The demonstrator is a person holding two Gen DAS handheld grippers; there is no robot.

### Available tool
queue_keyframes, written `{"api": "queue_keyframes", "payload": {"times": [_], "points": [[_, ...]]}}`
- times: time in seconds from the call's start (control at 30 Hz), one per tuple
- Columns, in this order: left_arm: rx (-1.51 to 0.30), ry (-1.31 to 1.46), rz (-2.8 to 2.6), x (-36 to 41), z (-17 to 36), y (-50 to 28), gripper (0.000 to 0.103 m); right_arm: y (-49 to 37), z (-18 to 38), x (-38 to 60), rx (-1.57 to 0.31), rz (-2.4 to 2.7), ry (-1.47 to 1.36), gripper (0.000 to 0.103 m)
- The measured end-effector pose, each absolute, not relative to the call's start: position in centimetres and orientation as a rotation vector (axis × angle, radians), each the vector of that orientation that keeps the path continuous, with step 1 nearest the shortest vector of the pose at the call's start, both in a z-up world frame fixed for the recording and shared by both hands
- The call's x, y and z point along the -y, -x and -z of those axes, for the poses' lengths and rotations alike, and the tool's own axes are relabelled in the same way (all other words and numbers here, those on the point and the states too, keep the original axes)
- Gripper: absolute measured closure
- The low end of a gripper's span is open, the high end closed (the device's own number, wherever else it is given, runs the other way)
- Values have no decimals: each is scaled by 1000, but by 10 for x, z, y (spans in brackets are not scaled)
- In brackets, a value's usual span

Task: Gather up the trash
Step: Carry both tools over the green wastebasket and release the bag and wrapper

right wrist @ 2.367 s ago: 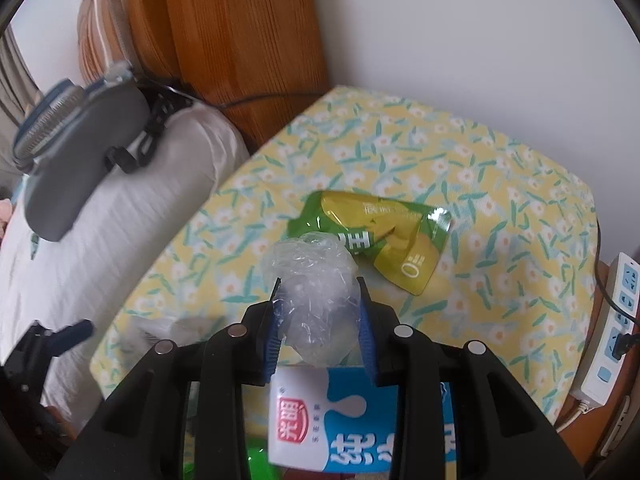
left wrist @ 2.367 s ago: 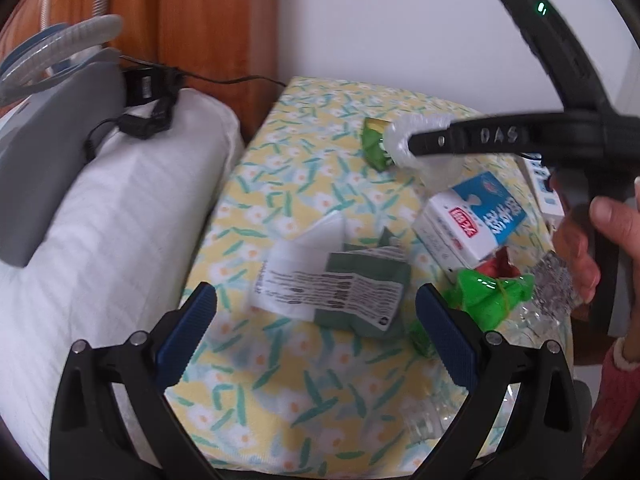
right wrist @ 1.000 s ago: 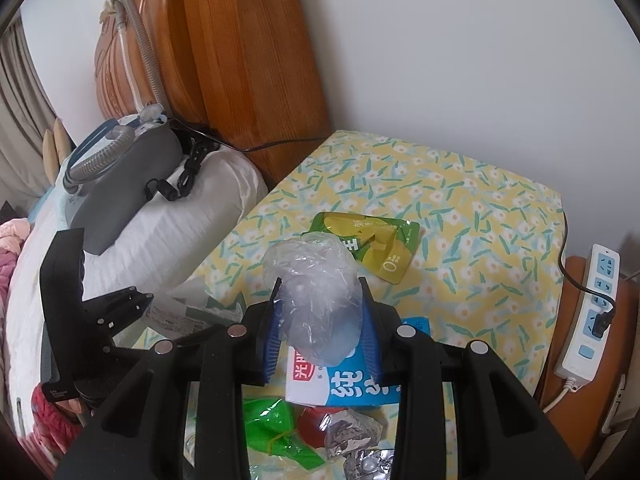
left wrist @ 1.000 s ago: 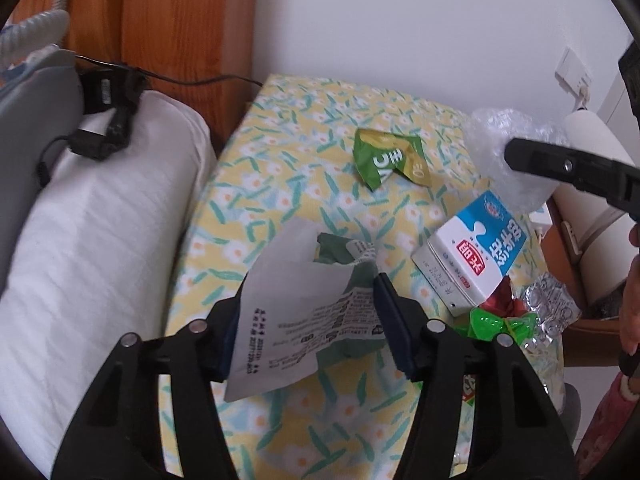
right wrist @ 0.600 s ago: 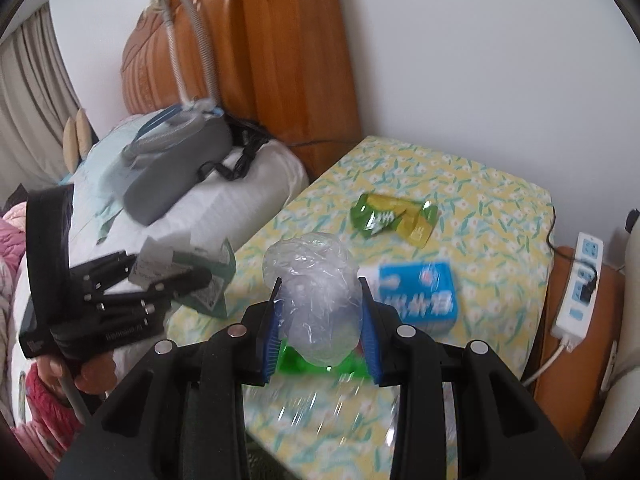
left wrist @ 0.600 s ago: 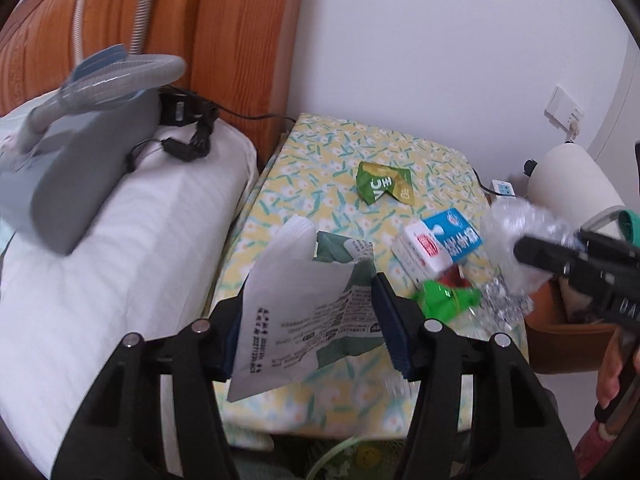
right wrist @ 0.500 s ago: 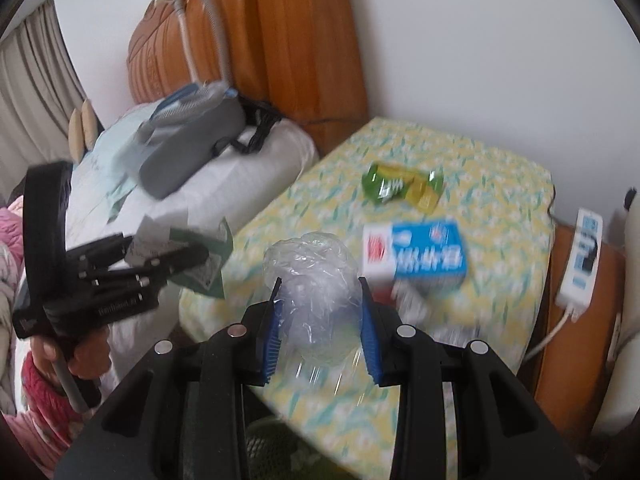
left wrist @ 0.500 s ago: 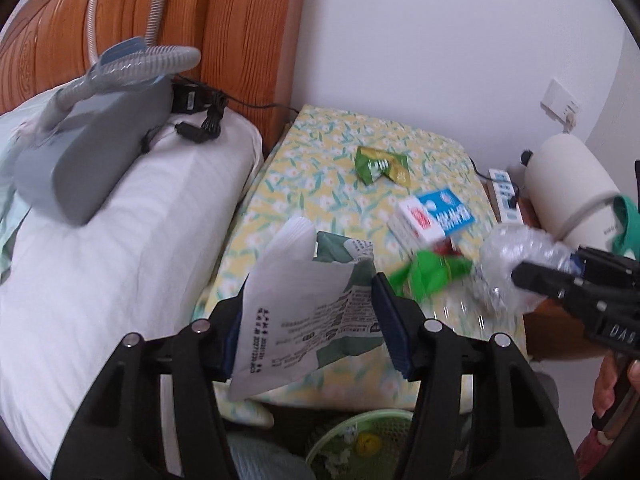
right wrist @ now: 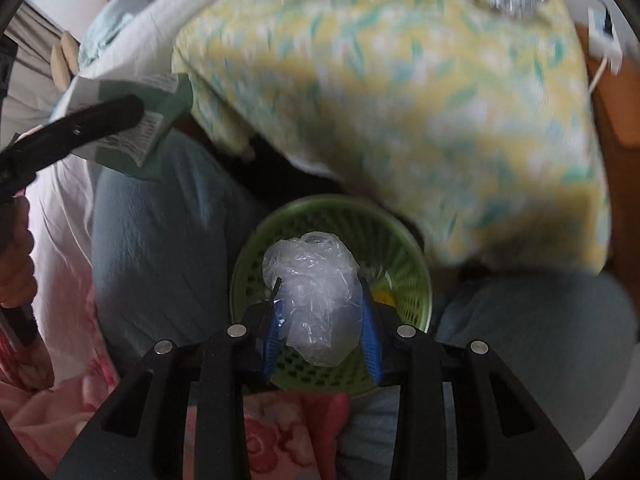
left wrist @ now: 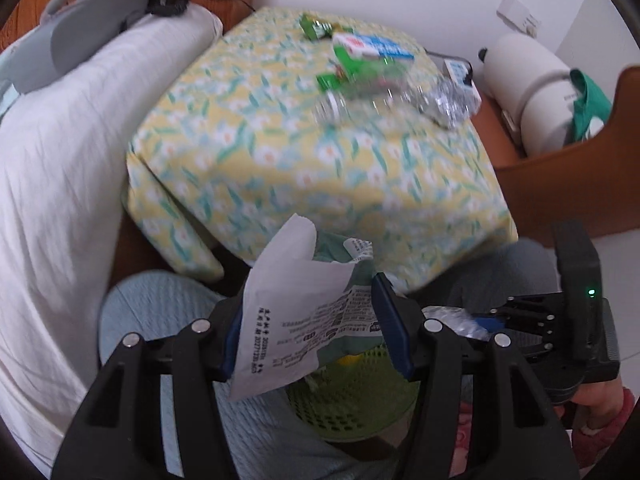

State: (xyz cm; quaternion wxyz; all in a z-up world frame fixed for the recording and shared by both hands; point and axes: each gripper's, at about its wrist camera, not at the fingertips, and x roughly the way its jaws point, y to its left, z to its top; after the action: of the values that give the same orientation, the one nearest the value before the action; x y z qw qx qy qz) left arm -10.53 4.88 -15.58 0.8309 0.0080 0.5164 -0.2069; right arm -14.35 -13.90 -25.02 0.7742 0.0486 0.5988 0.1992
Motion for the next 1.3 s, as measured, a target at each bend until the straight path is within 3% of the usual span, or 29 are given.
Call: {"api": "queue_keyframes", "payload": {"times": [0.03,0.07,0.1,0.17,0.3,0.63,0.73,0.8,0.9,1.3], "points": [[-1102,-23,440,-47,159,109,48,146,255,138,-1306,-429,-105,68],[-1110,-30,443,-45,163,113,48,149,259,137,-1314,-428,-105,60],[-1116,-37,446,-44,165,116,48,150,259,137,-1312,-420,-101,44],[-1127,-48,452,-42,168,120,48,153,254,138,-1284,-395,-87,23],[-1141,-70,473,-35,173,125,48,155,236,144,-1219,-346,-72,13],[-1173,-102,510,-17,184,134,48,160,220,178,-1158,-247,-75,8],[-1174,-102,522,-15,184,136,36,158,225,183,-1162,-236,-83,8],[-1165,-101,514,-14,183,137,19,157,227,184,-1163,-233,-86,8],[-1158,-108,508,-14,181,137,11,159,228,184,-1164,-234,-88,8],[-1170,-111,486,-16,184,135,11,158,233,179,-1184,-234,-87,8]]}}
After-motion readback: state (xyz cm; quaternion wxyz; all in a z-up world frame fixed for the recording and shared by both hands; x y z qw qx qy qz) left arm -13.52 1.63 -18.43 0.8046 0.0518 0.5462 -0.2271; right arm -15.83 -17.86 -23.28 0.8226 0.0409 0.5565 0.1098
